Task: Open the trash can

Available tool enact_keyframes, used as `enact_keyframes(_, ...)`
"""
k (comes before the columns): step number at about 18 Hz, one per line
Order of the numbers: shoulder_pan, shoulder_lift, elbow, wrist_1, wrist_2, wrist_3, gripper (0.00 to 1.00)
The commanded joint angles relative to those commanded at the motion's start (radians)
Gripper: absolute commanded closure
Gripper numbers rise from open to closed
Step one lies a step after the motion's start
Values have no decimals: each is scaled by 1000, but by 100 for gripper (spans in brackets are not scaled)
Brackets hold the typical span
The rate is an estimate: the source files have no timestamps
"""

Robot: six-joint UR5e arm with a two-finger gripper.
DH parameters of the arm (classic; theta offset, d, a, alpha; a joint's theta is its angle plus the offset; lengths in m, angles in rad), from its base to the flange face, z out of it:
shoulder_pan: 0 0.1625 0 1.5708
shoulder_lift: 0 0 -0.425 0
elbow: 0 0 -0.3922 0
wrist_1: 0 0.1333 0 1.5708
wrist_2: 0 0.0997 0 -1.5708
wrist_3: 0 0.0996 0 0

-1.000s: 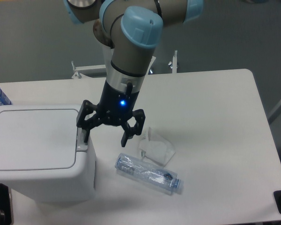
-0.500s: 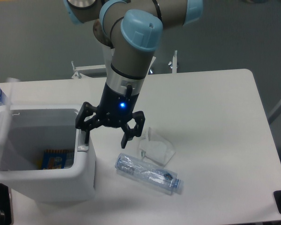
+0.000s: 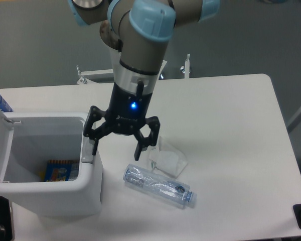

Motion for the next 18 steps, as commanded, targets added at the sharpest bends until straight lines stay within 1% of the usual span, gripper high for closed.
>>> enact_keyframes(3, 0, -3, 26, 9, 136, 21, 0)
enact_keyframes(5, 2, -2, 34, 0, 199, 93, 0)
enact_keyframes(8, 6, 0, 28, -9, 270, 222, 0)
enact_keyframes(10, 8, 2, 25, -11, 290, 264, 0)
enact_keyframes(16, 18, -3, 22, -11, 301, 265, 0)
enact_keyframes(18, 25, -3, 17, -11, 330, 265, 0)
